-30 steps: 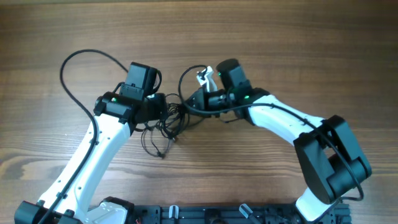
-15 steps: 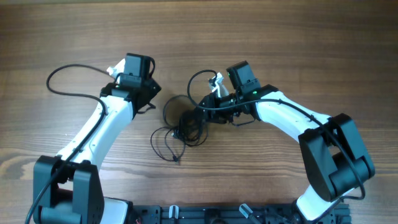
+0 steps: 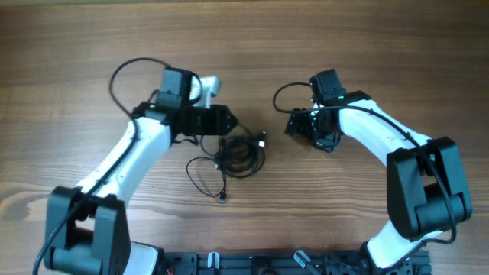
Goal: Untangle cables
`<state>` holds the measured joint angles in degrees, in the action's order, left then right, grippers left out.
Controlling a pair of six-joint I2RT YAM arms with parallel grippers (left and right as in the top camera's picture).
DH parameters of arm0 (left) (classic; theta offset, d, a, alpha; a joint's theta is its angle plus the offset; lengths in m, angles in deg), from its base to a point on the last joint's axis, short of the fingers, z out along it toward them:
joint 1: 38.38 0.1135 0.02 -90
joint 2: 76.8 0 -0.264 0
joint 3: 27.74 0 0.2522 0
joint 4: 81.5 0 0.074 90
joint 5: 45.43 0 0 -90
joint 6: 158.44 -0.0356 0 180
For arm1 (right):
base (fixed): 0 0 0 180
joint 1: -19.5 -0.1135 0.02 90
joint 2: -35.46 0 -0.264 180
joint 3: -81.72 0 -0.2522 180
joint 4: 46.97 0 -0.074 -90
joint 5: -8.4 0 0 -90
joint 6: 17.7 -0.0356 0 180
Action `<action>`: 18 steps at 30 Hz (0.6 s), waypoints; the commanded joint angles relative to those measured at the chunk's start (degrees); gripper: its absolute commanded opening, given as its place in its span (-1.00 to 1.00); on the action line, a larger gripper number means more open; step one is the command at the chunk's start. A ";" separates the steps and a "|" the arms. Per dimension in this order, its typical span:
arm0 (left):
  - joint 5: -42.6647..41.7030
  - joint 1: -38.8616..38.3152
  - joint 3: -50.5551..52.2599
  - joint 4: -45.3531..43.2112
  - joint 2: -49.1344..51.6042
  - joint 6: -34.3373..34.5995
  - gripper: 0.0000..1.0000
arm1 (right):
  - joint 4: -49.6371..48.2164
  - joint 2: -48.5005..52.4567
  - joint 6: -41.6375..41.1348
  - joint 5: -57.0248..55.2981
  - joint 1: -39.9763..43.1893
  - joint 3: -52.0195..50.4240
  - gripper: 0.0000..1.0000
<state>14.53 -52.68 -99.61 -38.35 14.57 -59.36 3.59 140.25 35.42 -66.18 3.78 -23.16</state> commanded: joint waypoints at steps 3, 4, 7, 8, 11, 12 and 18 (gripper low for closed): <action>5.05 -8.04 0.15 -0.44 7.34 -19.63 -0.36 | 0.22 0.96 -1.22 5.90 0.96 0.13 0.72; 11.76 -8.33 0.15 -0.50 8.41 -20.76 -0.39 | 0.13 0.96 -1.25 7.21 0.96 0.13 0.72; 20.44 -8.31 0.15 -0.98 8.85 -20.92 -0.32 | -0.07 0.96 -1.25 7.61 0.92 0.13 0.72; 21.38 -8.31 0.15 -1.92 8.85 -20.98 -0.24 | -0.07 0.96 -1.27 7.61 0.92 0.13 0.72; 21.11 -8.37 0.15 -2.40 8.87 -22.43 -0.11 | -0.13 0.96 -2.34 7.58 0.92 0.13 0.76; 20.44 -8.37 0.15 -2.40 8.90 -22.45 -0.05 | -0.42 0.96 -2.34 7.56 0.92 0.13 0.76; 17.46 -8.37 0.15 -2.40 9.01 -25.09 0.04 | -1.73 0.96 -2.34 7.56 0.92 0.13 0.81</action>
<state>33.35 -61.14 -99.61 -40.58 22.85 -81.87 2.10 140.25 33.91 -59.51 4.72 -23.18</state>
